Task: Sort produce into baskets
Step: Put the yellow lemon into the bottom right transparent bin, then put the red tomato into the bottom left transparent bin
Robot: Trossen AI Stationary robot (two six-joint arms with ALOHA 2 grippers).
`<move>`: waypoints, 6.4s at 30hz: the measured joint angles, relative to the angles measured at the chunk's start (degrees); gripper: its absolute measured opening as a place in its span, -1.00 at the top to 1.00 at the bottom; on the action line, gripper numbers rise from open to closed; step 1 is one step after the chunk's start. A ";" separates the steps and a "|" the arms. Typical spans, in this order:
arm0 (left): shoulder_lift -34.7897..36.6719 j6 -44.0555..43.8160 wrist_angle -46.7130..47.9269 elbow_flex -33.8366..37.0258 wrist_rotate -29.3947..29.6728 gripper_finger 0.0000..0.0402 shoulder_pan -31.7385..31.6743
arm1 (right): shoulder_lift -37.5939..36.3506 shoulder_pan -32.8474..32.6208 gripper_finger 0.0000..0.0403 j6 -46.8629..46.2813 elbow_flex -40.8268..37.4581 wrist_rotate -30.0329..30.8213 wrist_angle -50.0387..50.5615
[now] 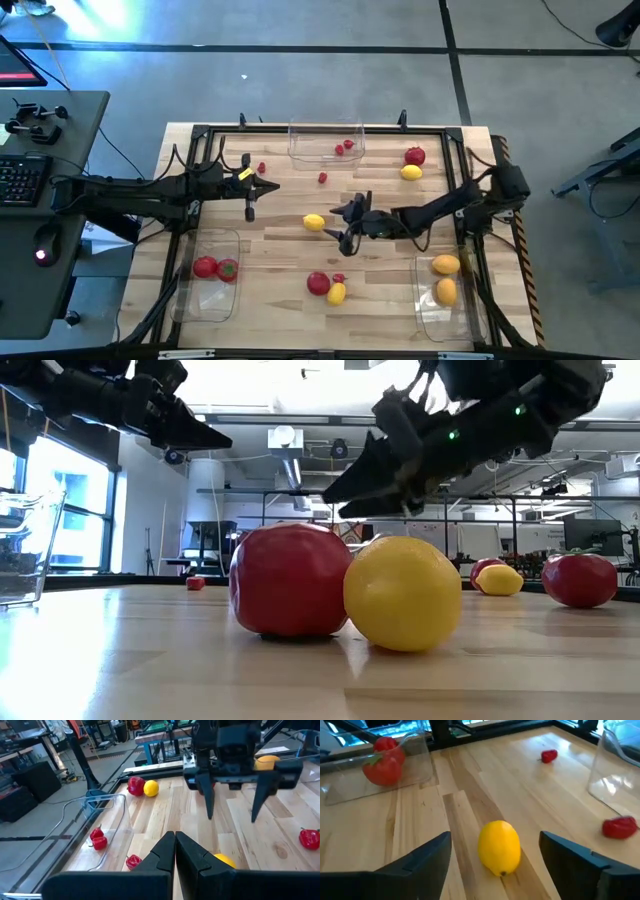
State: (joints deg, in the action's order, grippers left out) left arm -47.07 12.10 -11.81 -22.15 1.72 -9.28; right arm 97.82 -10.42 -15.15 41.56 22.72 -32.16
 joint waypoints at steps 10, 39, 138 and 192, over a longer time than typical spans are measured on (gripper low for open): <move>0.00 0.02 0.13 0.00 0.00 1.00 0.00 | 9.82 2.51 -0.47 9.84 5.54 -1.48 -3.69; 0.00 3.04 0.74 0.00 -0.02 1.00 -0.02 | 13.68 6.70 -0.47 6.15 14.67 -11.19 12.64; 0.02 -1.51 6.01 0.00 0.41 1.00 -0.04 | 10.72 -9.67 -0.47 -11.63 24.78 -10.64 36.67; 0.00 12.05 3.71 0.00 4.46 1.00 13.26 | 4.43 -2.70 0.04 2.30 22.24 -6.57 31.49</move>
State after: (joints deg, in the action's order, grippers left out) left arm -47.07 24.14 -8.10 -22.15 6.18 3.98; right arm 102.25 -13.13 -12.84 63.80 16.15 -0.66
